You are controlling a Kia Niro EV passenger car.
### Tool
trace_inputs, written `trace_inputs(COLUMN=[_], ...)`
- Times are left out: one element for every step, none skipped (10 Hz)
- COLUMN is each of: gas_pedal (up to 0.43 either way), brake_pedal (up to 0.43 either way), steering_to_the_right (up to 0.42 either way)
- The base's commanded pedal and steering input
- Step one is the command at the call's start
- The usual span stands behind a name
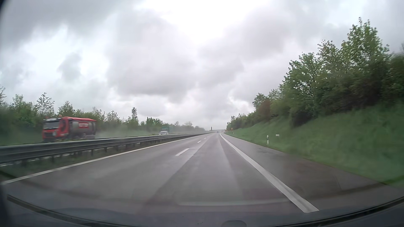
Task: Follow the waypoints while adhering to traffic rules and regulations
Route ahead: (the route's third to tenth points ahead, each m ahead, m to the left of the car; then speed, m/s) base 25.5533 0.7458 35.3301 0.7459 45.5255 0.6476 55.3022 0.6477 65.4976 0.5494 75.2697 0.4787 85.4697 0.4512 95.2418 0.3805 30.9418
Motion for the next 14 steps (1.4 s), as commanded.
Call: trace_inputs(gas_pedal=[0.299,0.299,0.299,0.299,0.299,0.299,0.299,0.299,0.299,0.299,0.299,0.299,0.299,0.299], brake_pedal=[0.0,0.0,0.0,0.0,0.0,0.0,0.0,0.0,0.0,0.0,0.0,0.0,0.0,0.0], steering_to_the_right=[0.0,0.0,0.0,0.0,0.0,0.0,0.0,0.0,0.0,0.0,0.0,0.0,0.0,0.0])
